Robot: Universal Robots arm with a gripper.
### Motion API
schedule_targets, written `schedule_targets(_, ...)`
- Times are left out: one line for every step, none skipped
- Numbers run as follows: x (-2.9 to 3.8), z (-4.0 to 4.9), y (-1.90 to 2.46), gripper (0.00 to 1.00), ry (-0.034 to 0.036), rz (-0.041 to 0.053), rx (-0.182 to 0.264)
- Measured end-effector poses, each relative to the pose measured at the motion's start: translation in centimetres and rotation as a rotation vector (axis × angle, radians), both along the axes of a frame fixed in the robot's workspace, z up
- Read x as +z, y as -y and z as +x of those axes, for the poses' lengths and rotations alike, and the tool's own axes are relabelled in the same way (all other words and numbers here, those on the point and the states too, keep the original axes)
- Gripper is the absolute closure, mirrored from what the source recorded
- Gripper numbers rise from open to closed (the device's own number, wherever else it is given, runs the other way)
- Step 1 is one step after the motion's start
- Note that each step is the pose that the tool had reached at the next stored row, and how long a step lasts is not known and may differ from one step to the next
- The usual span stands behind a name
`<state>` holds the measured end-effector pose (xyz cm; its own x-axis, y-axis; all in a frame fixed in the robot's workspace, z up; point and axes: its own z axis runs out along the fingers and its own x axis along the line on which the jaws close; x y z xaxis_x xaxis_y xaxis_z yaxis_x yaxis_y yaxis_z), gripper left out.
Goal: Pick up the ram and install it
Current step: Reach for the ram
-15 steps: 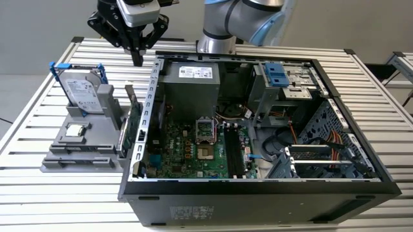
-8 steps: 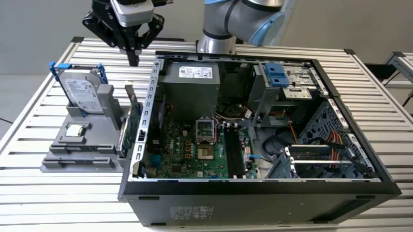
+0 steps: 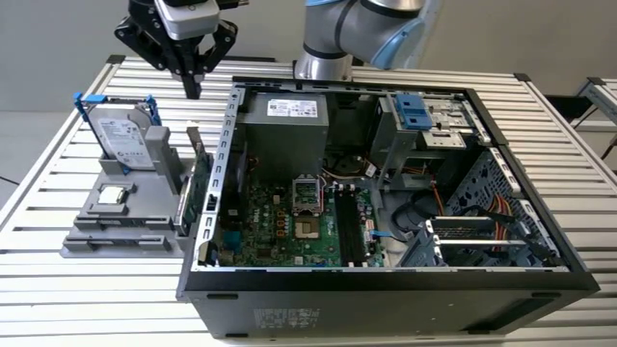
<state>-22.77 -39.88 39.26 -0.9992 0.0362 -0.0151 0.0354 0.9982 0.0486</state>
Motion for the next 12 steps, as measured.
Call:
schedule_targets(0.0,-0.1,0.0,1.0,-0.0003,0.0,0.0)
schedule_targets(0.0,-0.19,0.0,1.0,-0.0006,0.0,0.001)
schedule_targets(0.0,-0.29,0.0,1.0,-0.0008,0.0,0.001)
schedule_targets(0.0,-0.4,0.0,1.0,-0.0011,0.0,0.001)
schedule_targets(-0.01,-0.5,0.0,1.0,-0.0012,0.0001,0.001)
schedule_targets(-0.01,-0.6,0.0,1.0,-0.0015,0.0,0.002)
schedule_targets(-0.01,-0.69,0.0,1.0,-0.0021,0.0001,0.002)
schedule_targets(-0.01,-0.78,0.0,1.0,-0.0029,0.0,0.002)
schedule_targets(0.0,-0.88,0.0,1.0,-0.0039,0.0,0.002)
schedule_targets(0.0,-0.99,0.0,1.0,-0.005,0.0,0.003)
schedule_targets(-0.01,-1.1,0.0,1.0,-0.0065,0.0,0.003)
schedule_targets(-0.01,-1.21,0.0,1.0,-0.0082,0.0001,0.003)
